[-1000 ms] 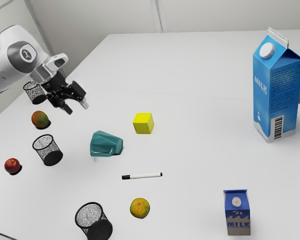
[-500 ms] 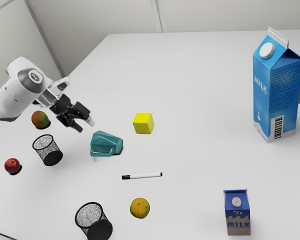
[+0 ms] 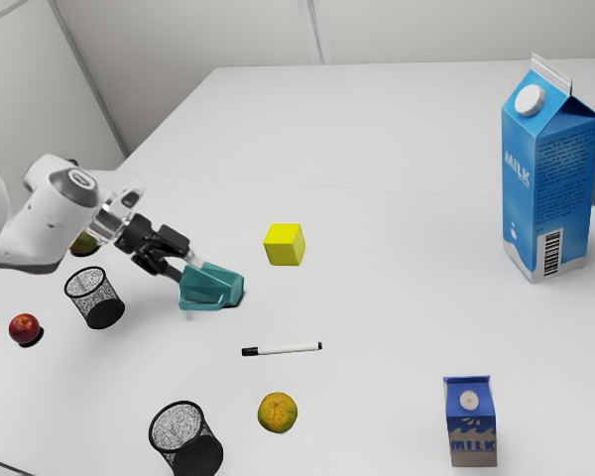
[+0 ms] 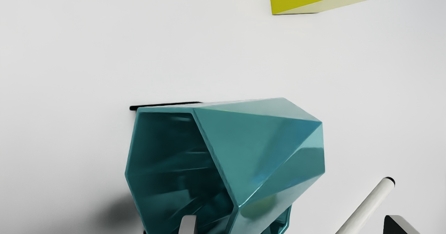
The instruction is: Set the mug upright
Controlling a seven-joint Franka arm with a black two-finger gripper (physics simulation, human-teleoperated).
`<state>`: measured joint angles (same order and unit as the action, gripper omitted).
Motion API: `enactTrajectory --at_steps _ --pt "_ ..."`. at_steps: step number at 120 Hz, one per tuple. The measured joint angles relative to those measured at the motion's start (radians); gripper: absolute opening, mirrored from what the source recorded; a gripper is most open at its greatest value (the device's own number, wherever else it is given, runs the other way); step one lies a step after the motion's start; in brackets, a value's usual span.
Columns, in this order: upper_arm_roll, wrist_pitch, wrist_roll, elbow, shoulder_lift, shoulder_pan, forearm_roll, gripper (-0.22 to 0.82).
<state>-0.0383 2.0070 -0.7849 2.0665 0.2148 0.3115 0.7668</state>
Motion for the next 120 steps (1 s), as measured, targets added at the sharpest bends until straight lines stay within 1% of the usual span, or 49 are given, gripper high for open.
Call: enactTrajectory --at_steps 21,47,53,61,79,89,104,120 --pt "0.0 0.006 -0.054 0.006 0.033 0.0 0.075 0.58" --pt "0.001 0.009 -0.121 0.033 0.048 0.0 0.188 0.58" --pt "0.001 0.009 -0.135 0.036 0.048 0.0 0.207 0.57" --pt "0.001 0.008 -0.153 0.038 0.048 0.0 0.223 0.47" --pt "0.005 0.007 -0.185 0.039 0.045 0.0 0.239 0.16" --pt "0.007 0.006 -0.2 0.039 0.04 0.0 0.242 0.03" --pt "0.012 0.008 -0.219 0.037 0.017 -0.001 0.242 -0.08" --pt "0.014 0.008 -0.233 0.037 -0.025 -0.012 0.235 -0.13"
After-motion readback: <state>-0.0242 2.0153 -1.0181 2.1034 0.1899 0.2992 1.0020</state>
